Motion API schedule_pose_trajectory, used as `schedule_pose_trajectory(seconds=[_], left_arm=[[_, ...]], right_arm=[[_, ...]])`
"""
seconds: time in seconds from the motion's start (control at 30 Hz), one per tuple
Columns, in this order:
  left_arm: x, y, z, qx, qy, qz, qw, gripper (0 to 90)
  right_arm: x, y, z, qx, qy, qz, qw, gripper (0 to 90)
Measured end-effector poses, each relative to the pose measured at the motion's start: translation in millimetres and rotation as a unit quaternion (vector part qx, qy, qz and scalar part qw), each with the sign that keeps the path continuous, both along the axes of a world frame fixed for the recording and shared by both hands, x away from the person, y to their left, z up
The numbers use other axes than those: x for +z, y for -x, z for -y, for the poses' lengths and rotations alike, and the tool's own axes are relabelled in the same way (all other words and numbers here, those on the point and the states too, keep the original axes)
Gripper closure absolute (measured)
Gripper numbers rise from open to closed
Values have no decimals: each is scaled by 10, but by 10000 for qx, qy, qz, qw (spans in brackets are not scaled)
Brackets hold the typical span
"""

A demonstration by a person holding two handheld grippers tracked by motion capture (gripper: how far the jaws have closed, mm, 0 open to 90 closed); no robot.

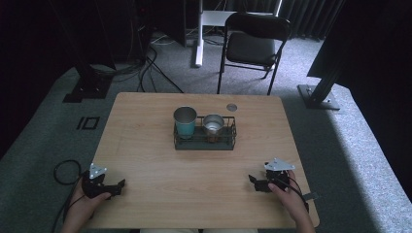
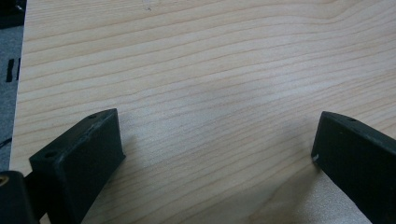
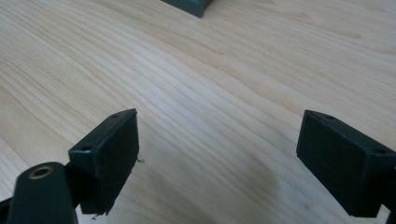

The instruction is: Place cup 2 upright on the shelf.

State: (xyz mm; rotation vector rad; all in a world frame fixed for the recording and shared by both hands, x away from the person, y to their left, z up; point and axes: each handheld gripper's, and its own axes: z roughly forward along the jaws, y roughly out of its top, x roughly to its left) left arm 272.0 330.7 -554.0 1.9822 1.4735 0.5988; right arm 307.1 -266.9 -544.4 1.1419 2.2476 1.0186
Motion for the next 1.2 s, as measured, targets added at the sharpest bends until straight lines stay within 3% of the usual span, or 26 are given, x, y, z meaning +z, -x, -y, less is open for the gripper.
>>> schedule_pose_trajectory(seconds=[0.43,0.6,1.2], left_arm=[[0,0,0,0,1,2,10000,25],[0,0,0,0,1,3,10000,25],[0,0,0,0,-1,3,10000,25]], right_arm=[[-80,66,192,-88,198,-270,9994,127],[-117,93,248,-327,-15,-368,9988,119],[-118,96,251,-354,-22,-374,9987,118]])
